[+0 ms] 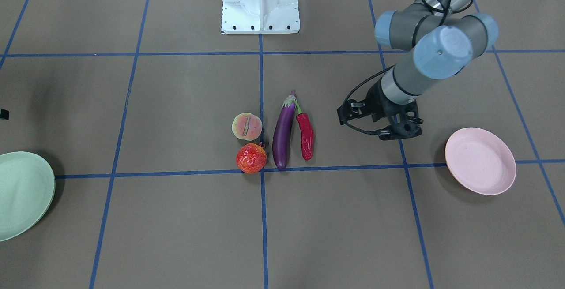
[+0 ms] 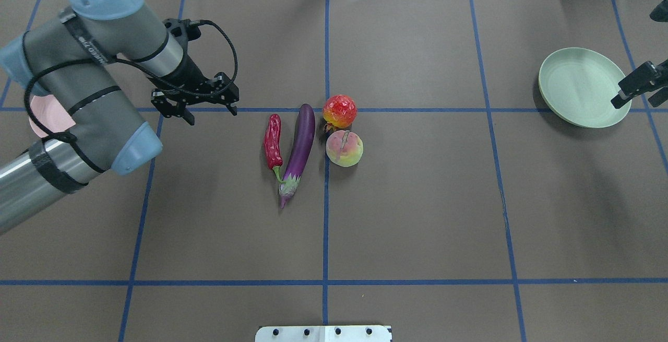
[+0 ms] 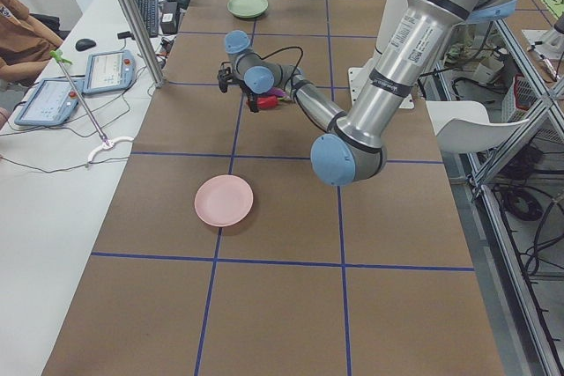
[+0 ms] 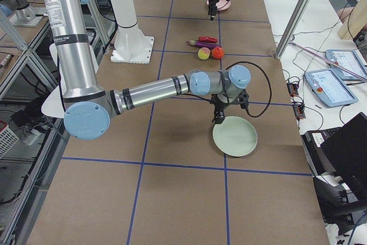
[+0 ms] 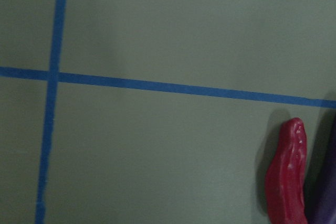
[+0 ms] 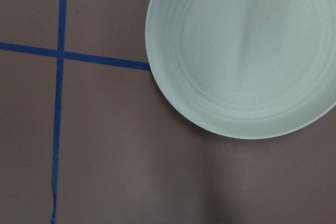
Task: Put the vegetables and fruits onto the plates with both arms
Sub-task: 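Lower the left gripper onto the red chili pepper and grasp it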
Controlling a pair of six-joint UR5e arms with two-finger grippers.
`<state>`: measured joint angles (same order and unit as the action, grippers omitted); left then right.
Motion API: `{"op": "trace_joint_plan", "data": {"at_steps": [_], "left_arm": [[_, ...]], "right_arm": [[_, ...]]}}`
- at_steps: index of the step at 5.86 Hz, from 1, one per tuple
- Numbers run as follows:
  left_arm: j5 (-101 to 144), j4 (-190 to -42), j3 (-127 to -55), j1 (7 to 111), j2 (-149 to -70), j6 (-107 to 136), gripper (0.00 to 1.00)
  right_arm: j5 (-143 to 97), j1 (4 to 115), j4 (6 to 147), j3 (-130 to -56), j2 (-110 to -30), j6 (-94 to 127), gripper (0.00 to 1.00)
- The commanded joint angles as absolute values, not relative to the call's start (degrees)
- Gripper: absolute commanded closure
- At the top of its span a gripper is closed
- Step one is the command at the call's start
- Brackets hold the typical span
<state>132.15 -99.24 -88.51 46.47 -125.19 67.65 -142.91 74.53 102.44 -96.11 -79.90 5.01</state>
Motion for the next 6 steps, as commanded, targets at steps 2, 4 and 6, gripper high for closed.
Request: {"op": "trace_joint_plan", "data": {"at_steps": [2, 4, 6], "left_arm": [[126.3, -99.8, -80.7, 40.1, -130.9, 69.9, 0.01], [126.2, -101.5, -78.2, 39.4, -131.7, 70.0, 0.06], [126.2, -103.9, -75.8, 38.8, -132.3, 70.0, 0.2]], "right_arm": [[-142.9, 73.5, 101.1, -96.2, -79.8, 4.9, 0.0], [-142.9, 73.2, 101.2, -96.3, -79.8, 4.9, 0.0], [-142.8, 73.0, 101.1, -96.2, -79.8, 4.9, 0.0]]}}
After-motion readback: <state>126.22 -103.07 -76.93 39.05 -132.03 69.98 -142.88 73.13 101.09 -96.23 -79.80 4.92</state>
